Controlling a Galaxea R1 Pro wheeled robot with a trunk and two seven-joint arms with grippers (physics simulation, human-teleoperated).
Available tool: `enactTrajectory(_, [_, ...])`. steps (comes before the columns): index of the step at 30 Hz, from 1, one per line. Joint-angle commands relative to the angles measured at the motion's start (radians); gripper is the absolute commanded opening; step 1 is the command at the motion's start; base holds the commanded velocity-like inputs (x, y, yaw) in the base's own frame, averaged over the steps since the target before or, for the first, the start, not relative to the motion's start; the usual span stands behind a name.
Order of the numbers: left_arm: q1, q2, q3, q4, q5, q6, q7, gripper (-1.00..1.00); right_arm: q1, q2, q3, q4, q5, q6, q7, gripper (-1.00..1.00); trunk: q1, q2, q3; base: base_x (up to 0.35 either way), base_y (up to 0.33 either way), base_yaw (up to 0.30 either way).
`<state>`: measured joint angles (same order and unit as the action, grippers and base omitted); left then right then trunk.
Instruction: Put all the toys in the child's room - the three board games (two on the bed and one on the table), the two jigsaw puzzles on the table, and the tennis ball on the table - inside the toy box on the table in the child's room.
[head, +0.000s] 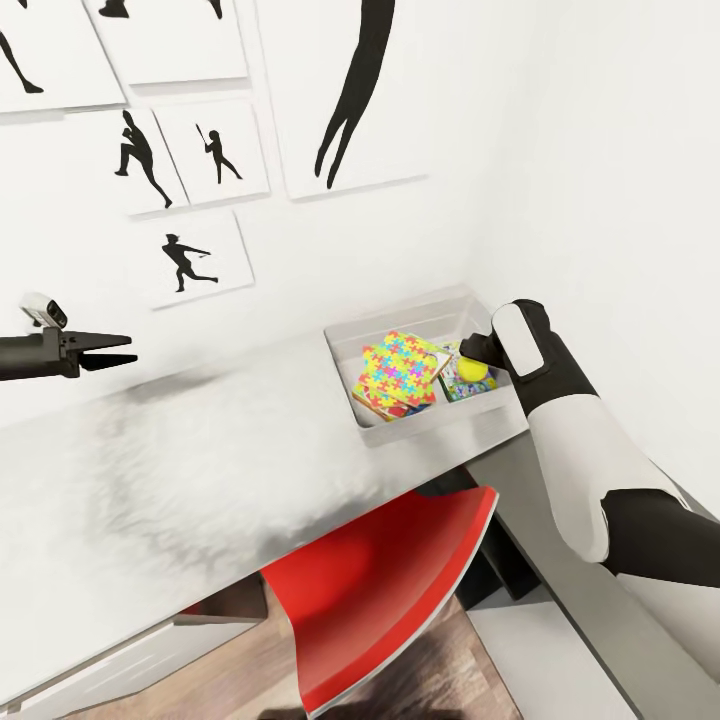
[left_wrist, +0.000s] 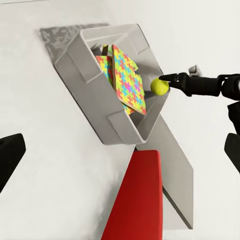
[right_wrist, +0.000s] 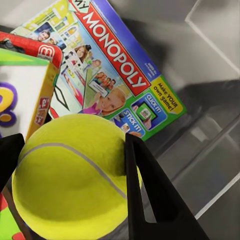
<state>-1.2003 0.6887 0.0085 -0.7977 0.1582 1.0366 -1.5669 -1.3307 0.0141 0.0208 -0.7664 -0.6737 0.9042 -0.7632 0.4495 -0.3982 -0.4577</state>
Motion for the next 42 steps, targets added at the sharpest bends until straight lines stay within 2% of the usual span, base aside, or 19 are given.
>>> enactTrajectory(1, [-0.001, 0.001, -0.002, 0.000, 0.001, 0.011, -0.004, 1.00, -0.001, -0.001, 0.002, -0.001, -0.011, 0.001, -0.011, -1.00, 0.001, -0.002, -0.002, 0.000, 0.000, 0.000])
enactTrajectory(6, [-0.001, 0.000, -0.002, 0.000, 0.001, 0.011, -0.004, 1.00, 0.000, -0.001, 0.002, -0.002, -0.010, 0.001, -0.011, -1.00, 0.001, -0.002, -0.002, 0.000, 0.000, 0.000])
enactTrajectory(7, [-0.001, 0.001, -0.002, 0.000, 0.001, 0.011, -0.004, 1.00, 0.000, -0.002, 0.001, -0.002, -0.010, 0.001, -0.011, 1.00, 0.001, -0.002, -0.002, 0.000, 0.000, 0.000])
enactTrajectory(25, [-0.001, 0.002, -0.003, 0.000, 0.001, 0.011, -0.004, 1.00, 0.001, -0.001, -0.004, -0.002, -0.010, -0.001, -0.012, 1.00, 0.001, -0.002, -0.001, 0.000, 0.000, 0.000])
enactTrajectory(38, [-0.001, 0.003, -0.004, 0.000, 0.001, 0.011, -0.004, 1.00, 0.001, 0.000, -0.004, -0.005, -0.010, -0.001, -0.014, 1.00, 0.001, -0.002, 0.019, 0.000, 0.000, 0.000])
enactTrajectory(42, [-0.001, 0.002, -0.004, 0.000, 0.001, 0.011, -0.004, 1.00, 0.004, 0.000, -0.004, -0.055, -0.011, 0.010, -0.015, 1.00, 0.001, -0.002, 0.025, 0.000, 0.000, 0.000])
